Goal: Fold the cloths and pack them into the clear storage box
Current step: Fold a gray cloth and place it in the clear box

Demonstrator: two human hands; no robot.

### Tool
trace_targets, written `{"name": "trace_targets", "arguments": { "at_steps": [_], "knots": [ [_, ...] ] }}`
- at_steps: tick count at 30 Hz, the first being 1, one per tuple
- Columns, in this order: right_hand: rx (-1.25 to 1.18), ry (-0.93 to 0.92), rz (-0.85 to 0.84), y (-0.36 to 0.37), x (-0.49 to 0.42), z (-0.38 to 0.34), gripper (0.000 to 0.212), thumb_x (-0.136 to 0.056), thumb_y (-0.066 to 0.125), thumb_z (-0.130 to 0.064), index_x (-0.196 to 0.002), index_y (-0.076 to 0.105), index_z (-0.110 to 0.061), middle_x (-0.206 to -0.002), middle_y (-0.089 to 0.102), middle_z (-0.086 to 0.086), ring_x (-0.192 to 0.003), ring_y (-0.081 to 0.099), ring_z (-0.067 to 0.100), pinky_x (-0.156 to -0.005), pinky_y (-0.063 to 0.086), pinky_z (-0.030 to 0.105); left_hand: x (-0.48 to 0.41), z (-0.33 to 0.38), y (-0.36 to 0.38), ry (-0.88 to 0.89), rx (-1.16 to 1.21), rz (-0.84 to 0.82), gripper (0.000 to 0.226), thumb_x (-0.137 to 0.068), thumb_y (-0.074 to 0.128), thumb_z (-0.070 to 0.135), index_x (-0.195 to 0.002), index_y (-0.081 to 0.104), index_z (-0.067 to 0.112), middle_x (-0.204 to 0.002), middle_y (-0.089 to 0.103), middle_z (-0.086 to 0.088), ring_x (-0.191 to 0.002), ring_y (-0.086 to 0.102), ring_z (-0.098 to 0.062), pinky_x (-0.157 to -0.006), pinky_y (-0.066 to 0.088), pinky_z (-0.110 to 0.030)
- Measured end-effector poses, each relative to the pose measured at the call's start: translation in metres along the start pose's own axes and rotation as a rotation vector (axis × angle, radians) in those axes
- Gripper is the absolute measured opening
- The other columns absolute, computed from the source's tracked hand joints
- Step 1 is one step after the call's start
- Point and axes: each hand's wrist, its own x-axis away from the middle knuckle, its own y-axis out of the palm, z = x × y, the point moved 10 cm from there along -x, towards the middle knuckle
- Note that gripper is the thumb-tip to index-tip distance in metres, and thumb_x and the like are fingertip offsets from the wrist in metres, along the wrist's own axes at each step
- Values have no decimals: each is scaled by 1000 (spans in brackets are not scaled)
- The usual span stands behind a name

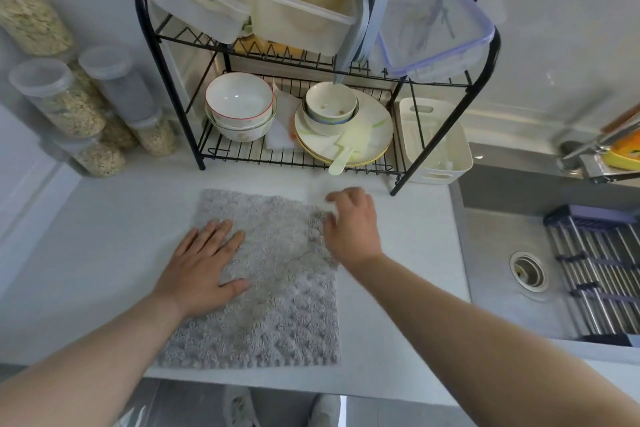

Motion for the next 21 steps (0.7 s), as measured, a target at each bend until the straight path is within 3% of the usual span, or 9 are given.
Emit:
{"name": "trace_targets", "arguments": {
  "at_steps": [3,4,6,8,11,14,17,19,21],
  "knots": [
    [187,-304,-262,52,66,-37,46,-87,44,-35,-127,56,-16,-132,52,15,-122,47,36,-106,39,49,1,2,-1,-19,-9,-22,94,-73,14,86,-144,-24,36,-156,-29,6,-140,-34,-12,-117,-17,-37],
    [239,-285,-422,70,85,-33,57,-90,40,-45,-141,42,-20,-150,36,15,-139,31,35,-118,22,49,1,2,0,-28,-3,-31,96,-72,17,86,-143,-26,36,-155,-31,5,-140,-35,-13,-117,-17,-37],
    [287,-240,-590,86,108,-12,72,-92,28,-59,-154,12,-26,-163,-2,9,-150,-6,26,-120,-8,41,1,7,1,-44,29,-57,103,-70,25,88,-142,-28,37,-154,-34,4,-139,-37,-14,-116,-18,-39],
    [310,-255,-574,79,110,4,77,-90,24,-65,-155,4,-28,-162,-10,3,-149,-14,20,-119,-13,38,-1,15,2,-51,51,-77,107,-68,29,90,-142,-28,36,-153,-36,4,-138,-39,-16,-116,-19,-40],
    [317,-248,-495,55,99,26,77,-85,35,-64,-152,24,-28,-162,15,4,-150,10,24,-121,1,41,-11,46,3,-50,74,-87,107,-69,27,90,-143,-28,36,-153,-37,3,-137,-40,-16,-116,-19,-42],
    [224,-182,-306,19,77,49,56,-83,52,-55,-129,57,-24,-133,54,4,-124,50,28,-109,34,41,-28,87,-2,-46,133,-68,105,-70,23,89,-148,-18,34,-156,-30,3,-143,-30,-19,-118,-14,-44],
    [60,42,-14,-31,35,83,35,-89,56,-33,-118,65,-15,-116,60,9,-105,57,31,-93,47,42,-51,103,-42,-8,223,191,77,-83,28,68,-144,36,23,-152,31,-7,-141,26,-30,-115,21,-47],
    [57,266,-51,-39,2,112,37,-93,49,-23,-127,59,-11,-125,56,13,-113,53,34,-96,46,42,-68,85,-69,-53,293,368,48,-92,38,40,-125,53,9,-132,50,-13,-122,46,-36,-101,37,-48],
    [257,345,-290,-22,-24,129,40,-92,46,-24,-128,54,-10,-127,52,15,-115,50,36,-92,46,39,-92,68,-76,-100,340,319,34,-95,44,16,-126,51,4,-135,49,-16,-119,46,-39,-96,40,-47]
  ]
}}
